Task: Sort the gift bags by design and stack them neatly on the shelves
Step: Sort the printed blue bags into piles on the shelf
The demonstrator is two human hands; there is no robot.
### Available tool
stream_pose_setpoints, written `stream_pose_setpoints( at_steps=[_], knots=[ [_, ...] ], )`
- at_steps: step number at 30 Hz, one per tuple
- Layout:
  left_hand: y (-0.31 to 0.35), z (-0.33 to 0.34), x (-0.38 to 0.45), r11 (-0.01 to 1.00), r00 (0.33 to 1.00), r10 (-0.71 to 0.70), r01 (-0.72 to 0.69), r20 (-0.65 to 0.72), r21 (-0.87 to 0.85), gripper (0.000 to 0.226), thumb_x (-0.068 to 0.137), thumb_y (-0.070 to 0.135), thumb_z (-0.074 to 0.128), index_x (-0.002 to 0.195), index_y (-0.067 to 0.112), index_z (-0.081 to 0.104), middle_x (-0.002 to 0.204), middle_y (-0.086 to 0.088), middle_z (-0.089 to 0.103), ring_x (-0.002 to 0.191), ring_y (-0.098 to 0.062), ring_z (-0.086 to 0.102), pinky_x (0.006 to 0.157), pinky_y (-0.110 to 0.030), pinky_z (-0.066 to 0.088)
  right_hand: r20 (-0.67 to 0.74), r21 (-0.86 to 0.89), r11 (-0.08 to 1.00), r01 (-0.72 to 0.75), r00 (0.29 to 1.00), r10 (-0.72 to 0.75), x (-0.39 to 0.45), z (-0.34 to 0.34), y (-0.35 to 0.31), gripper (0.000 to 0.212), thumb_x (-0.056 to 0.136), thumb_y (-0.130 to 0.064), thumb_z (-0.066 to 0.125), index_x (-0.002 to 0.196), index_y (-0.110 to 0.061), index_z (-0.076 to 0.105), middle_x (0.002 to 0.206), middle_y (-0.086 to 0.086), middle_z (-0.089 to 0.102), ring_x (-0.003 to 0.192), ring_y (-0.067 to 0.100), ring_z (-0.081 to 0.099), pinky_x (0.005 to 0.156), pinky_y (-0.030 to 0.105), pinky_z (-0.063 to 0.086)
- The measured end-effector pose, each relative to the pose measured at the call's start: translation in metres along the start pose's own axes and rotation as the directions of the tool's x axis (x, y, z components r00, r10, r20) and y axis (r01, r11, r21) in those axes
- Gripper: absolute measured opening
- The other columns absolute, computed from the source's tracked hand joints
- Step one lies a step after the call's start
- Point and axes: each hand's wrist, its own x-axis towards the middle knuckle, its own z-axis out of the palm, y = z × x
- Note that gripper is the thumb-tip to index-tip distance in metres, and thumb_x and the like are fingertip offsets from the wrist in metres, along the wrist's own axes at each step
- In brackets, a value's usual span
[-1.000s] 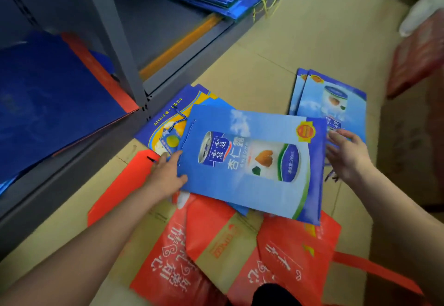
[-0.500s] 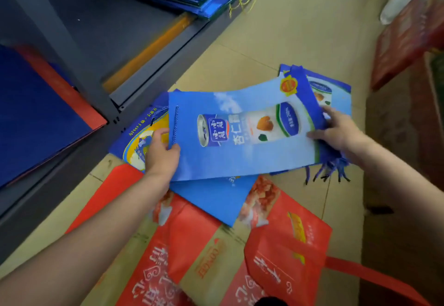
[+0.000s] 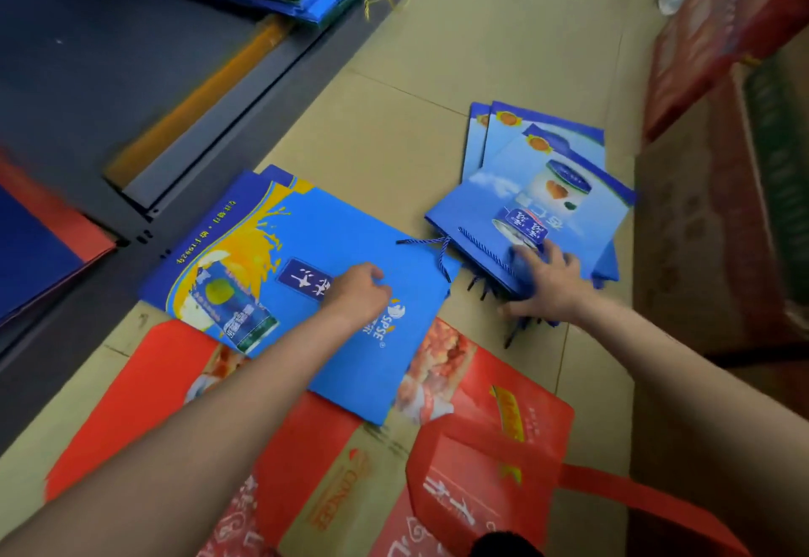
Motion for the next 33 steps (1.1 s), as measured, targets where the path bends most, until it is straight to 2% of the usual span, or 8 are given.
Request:
stream_pose_setpoints(
  at_steps=[3, 7, 10, 12, 15, 20, 25, 33],
  knots=[
    [-0.001, 0.0, 0.003, 0.996, 0.999, 0.026, -0.024, -0.022, 0.086, 0.037, 0.092, 0.013, 0.048, 0.129, 0.009, 0.05, 0.128, -0.012, 0.056, 0.119, -0.028, 0.051, 0.097, -0.031, 0.039, -0.128, -0.276, 0.96, 0.043, 0.988, -0.081, -0.001, 0.004, -0.007, 0.077, 0.082, -0.022, 0.065, 0.143, -0.023, 0.019, 0.148, 0.011, 0.018, 0.13, 0.036, 0.027, 0.098, 0.048, 0.036],
    [0.008, 0.008, 0.005, 0.954, 0.99, 0.133, -0.117, -0.041, 0.278, 0.043, 0.092, 0.016, 0.046, 0.135, 0.014, 0.043, 0.134, -0.013, 0.045, 0.124, -0.033, 0.041, 0.101, -0.035, 0.035, -0.311, -0.322, 0.94, 0.112, 0.925, -0.217, -0.002, -0.019, -0.009, 0.051, 0.079, 0.006, 0.048, 0.126, -0.012, 0.041, 0.121, 0.014, 0.055, 0.105, 0.035, 0.055, 0.072, 0.037, 0.044],
    [0.013, 0.009, 0.008, 0.95, 0.984, 0.157, -0.126, -0.087, 0.287, 0.044, 0.093, 0.016, 0.045, 0.136, 0.016, 0.041, 0.138, -0.011, 0.039, 0.126, -0.032, 0.036, 0.101, -0.038, 0.034, -0.374, -0.34, 0.921, 0.192, 0.871, -0.32, 0.003, -0.042, 0.002, 0.057, 0.076, 0.012, 0.044, 0.129, -0.012, 0.045, 0.125, 0.014, 0.054, 0.108, 0.037, 0.054, 0.08, 0.042, 0.049],
    [0.013, 0.007, 0.007, 0.938, 0.98, 0.171, -0.129, -0.103, 0.323, 0.044, 0.093, 0.017, 0.045, 0.137, 0.017, 0.04, 0.14, -0.009, 0.037, 0.126, -0.032, 0.035, 0.102, -0.039, 0.034, -0.277, -0.329, 0.922, 0.204, 0.913, -0.3, 0.006, -0.044, 0.01, 0.061, 0.078, 0.012, 0.043, 0.133, -0.013, 0.043, 0.13, 0.013, 0.051, 0.114, 0.036, 0.05, 0.086, 0.043, 0.047],
    [0.004, -0.002, 0.0, 0.914, 0.975, 0.192, -0.137, -0.11, 0.381, 0.046, 0.092, 0.017, 0.045, 0.138, 0.018, 0.038, 0.141, -0.007, 0.035, 0.126, -0.031, 0.036, 0.1, -0.039, 0.034, -0.117, -0.22, 0.949, 0.225, 0.96, -0.255, 0.009, -0.025, 0.006, 0.061, 0.085, 0.001, 0.048, 0.141, -0.02, 0.035, 0.138, 0.011, 0.044, 0.124, 0.033, 0.04, 0.098, 0.043, 0.041],
    [-0.029, -0.038, -0.021, 0.91, 0.956, 0.217, -0.125, -0.198, 0.395, 0.048, 0.091, 0.017, 0.047, 0.138, 0.019, 0.038, 0.141, -0.006, 0.035, 0.128, -0.029, 0.035, 0.102, -0.038, 0.031, -0.153, 0.295, 0.896, 0.331, 0.942, -0.298, -0.007, -0.029, -0.061, 0.058, 0.087, -0.021, 0.064, 0.139, -0.015, 0.038, 0.136, 0.014, 0.046, 0.123, 0.028, 0.046, 0.1, 0.032, 0.035],
    [-0.106, -0.095, -0.077, 0.881, 0.939, 0.165, -0.002, -0.302, 0.474, 0.049, 0.09, 0.019, 0.047, 0.139, 0.02, 0.037, 0.14, -0.005, 0.038, 0.128, -0.028, 0.037, 0.102, -0.04, 0.032, -0.101, 0.629, 0.696, 0.346, 0.925, -0.367, -0.04, -0.036, -0.156, 0.037, 0.091, -0.016, 0.058, 0.127, -0.015, 0.051, 0.118, 0.017, 0.056, 0.095, 0.017, 0.05, 0.077, 0.028, 0.042],
    [-0.267, -0.185, -0.238, 0.706, 0.741, 0.298, 0.253, -0.602, 0.662, 0.045, 0.059, 0.014, 0.062, 0.103, 0.009, 0.065, 0.116, -0.014, 0.061, 0.1, -0.035, 0.06, 0.08, -0.044, 0.049, 0.058, 0.647, 0.574, 0.502, 0.718, -0.694, -0.14, 0.042, -0.35, 0.027, 0.09, -0.014, 0.057, 0.117, -0.015, 0.053, 0.091, 0.009, 0.05, 0.073, 0.012, 0.048, 0.064, 0.023, 0.041]
  ],
)
